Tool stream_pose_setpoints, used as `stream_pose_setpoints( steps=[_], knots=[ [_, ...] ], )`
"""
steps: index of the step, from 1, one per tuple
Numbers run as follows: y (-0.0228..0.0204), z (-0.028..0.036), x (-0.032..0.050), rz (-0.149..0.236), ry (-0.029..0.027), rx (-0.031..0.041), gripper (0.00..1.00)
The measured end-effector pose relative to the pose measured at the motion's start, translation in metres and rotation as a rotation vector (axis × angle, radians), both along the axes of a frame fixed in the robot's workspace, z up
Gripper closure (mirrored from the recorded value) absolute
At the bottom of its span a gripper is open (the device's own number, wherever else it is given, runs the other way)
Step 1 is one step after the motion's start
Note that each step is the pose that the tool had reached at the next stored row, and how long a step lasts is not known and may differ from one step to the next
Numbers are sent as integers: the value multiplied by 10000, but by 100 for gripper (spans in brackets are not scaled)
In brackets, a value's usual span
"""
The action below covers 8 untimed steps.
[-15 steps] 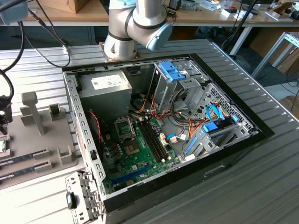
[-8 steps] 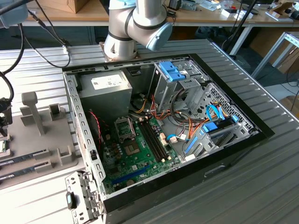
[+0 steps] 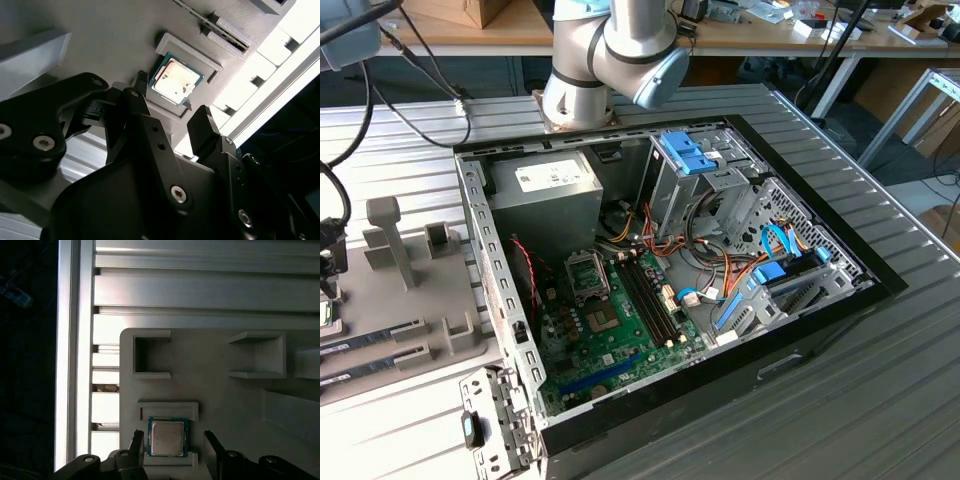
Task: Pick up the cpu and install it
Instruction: 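Pick up the cpu and move it towards the insertion slot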
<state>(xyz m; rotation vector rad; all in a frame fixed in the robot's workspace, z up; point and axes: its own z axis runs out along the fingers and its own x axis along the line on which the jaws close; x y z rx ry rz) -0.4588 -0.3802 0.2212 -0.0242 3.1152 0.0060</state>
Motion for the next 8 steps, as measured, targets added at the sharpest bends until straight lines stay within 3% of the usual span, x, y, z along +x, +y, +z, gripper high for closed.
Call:
stream_pose_setpoints(
  steps=[5, 8],
  knots=[
    [-14, -75, -2, 1, 3, -2, 41],
    [-68, -100, -3, 0, 1, 0, 41]
  ],
)
